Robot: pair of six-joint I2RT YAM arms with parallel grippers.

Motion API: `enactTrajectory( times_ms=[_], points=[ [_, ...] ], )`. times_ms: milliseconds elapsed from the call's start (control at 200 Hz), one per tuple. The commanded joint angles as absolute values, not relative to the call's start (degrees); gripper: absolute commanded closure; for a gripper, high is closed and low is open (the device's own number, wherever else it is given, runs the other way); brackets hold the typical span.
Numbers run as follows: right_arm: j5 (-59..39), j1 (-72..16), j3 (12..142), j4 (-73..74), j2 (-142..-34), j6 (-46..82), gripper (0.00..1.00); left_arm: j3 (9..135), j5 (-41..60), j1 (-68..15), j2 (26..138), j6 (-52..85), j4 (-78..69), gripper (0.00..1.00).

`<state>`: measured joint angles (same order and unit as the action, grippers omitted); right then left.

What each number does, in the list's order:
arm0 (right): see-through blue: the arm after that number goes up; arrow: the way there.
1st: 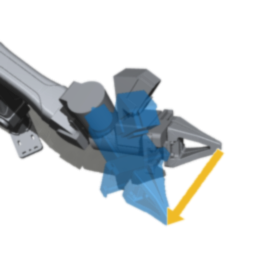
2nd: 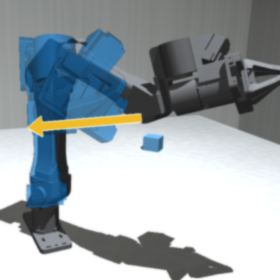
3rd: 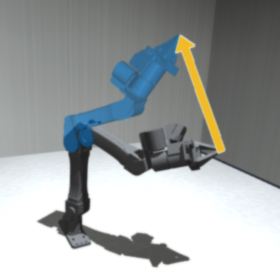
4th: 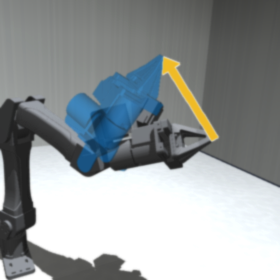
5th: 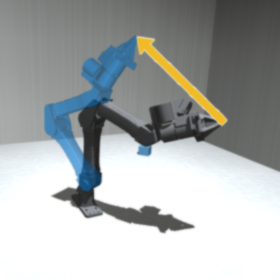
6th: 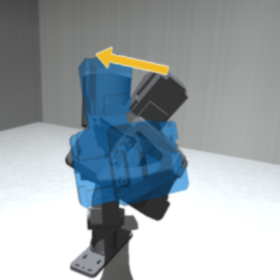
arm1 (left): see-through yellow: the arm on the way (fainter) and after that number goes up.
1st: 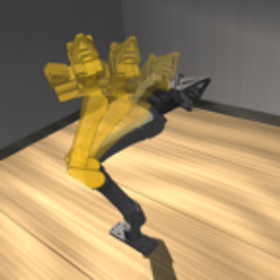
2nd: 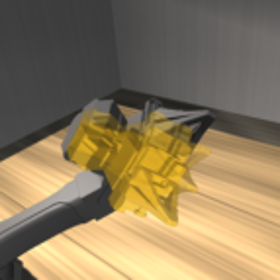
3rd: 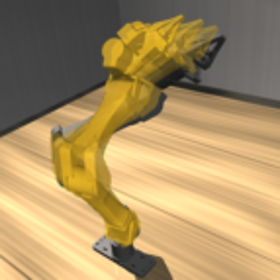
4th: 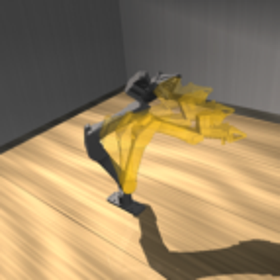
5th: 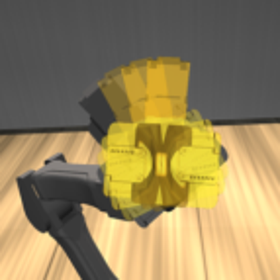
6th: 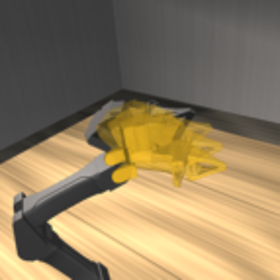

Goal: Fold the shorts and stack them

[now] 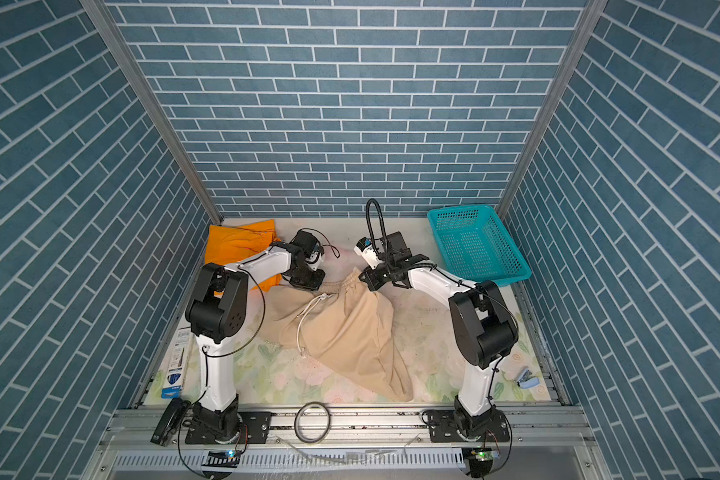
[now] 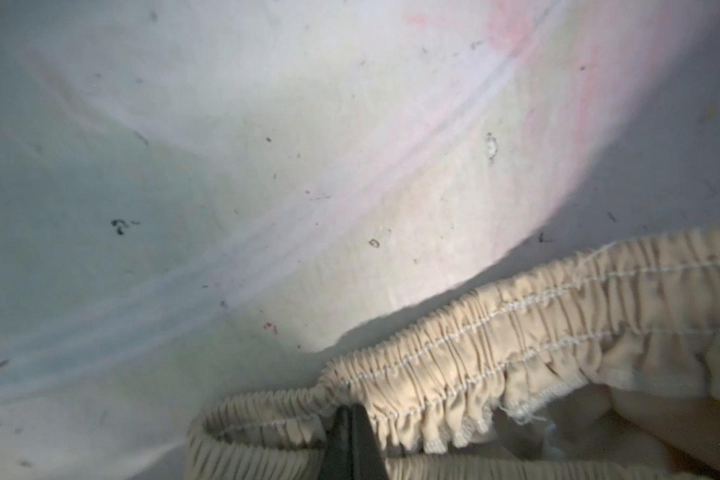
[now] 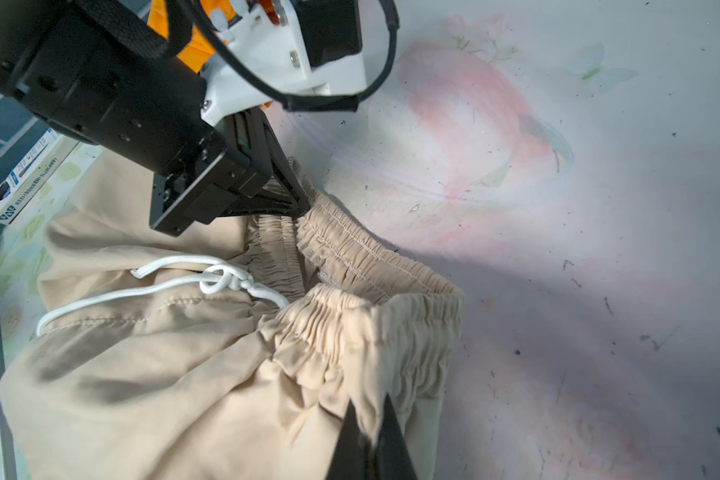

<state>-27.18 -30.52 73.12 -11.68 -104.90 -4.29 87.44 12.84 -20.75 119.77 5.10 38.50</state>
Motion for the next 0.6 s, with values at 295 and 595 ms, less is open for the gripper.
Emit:
enactTrajectory(
  times_ms=[295,595],
  points=[
    [-30.7,-27.6,78.5,-7.7,-101.2,-1.0,1.0,90.8,16.5,-17.9,97.6,2.8,43.2,1.0],
    [-35.0,-26.2,86.5,-18.1,-105.7,-1.8,1.0,80.0,0.5,-17.3,83.4,7.2,47.3,1.0]
  ],
)
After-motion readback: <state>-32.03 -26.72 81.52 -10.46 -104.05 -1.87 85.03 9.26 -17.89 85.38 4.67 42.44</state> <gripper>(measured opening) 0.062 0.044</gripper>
